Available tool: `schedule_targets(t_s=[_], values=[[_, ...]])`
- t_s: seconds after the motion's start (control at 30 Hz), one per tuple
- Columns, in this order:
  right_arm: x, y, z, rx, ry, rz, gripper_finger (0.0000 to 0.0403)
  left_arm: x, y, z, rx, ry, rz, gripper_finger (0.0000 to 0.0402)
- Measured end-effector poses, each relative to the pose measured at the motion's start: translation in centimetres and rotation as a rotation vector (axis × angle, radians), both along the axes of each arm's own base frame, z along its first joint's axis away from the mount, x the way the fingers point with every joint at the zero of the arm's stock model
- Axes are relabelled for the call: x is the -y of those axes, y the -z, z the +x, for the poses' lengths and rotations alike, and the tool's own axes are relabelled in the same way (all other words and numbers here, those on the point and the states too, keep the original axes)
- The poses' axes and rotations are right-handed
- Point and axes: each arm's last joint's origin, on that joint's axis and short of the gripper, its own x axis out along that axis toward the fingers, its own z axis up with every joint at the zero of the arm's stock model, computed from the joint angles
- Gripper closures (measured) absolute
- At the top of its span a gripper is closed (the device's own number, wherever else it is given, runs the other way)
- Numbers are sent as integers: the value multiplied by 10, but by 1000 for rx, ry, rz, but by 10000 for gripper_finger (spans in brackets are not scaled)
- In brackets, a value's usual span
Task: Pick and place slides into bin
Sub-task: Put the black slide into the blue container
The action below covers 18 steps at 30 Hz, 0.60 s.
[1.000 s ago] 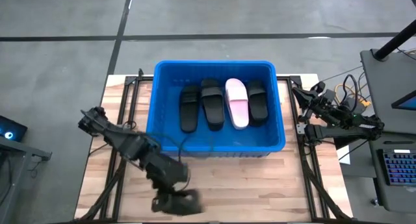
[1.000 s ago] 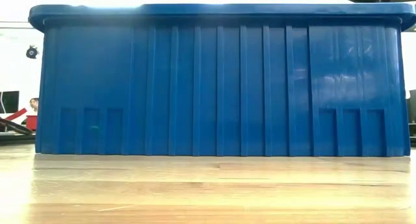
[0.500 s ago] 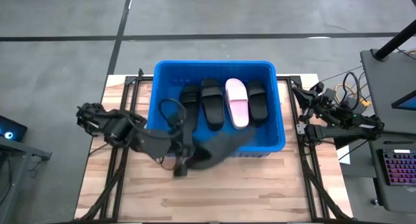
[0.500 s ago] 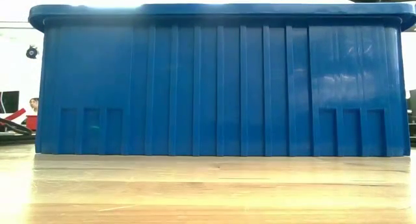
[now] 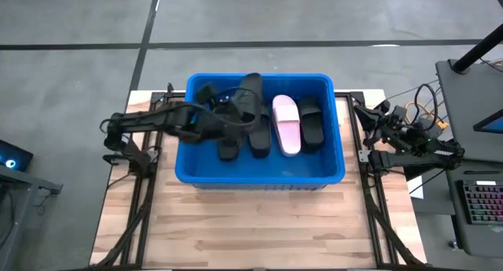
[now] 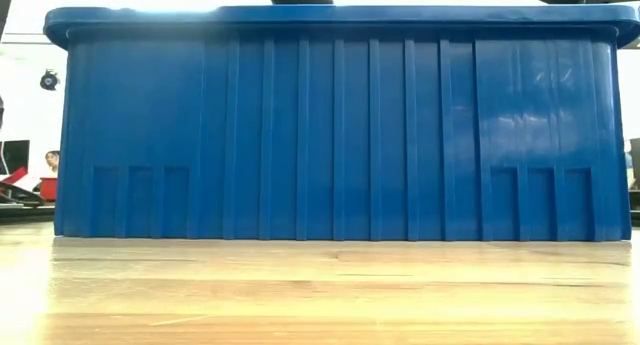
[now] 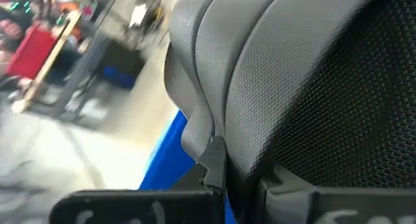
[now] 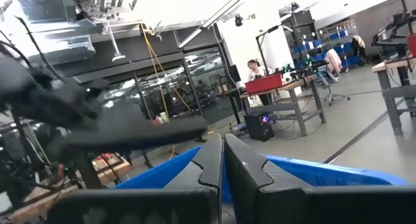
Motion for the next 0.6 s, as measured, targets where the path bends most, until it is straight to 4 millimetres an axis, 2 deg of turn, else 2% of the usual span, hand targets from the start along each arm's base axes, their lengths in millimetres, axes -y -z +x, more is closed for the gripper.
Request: schedule_targets(t_s=[0.17, 0.27, 0.43, 0.6], values=[[0, 0, 0, 36, -17, 54, 394, -23, 42, 8, -240, -67, 100, 401], [0, -2, -1, 49, -21, 66, 394, -32, 68, 4, -330, -116, 109, 401], [0, -10, -7, 80, -22, 67, 394, -35, 105, -17, -369, -168, 119, 401], [1, -18, -12, 106, -19, 68, 394, -35, 135, -34, -324, -153, 147, 401]])
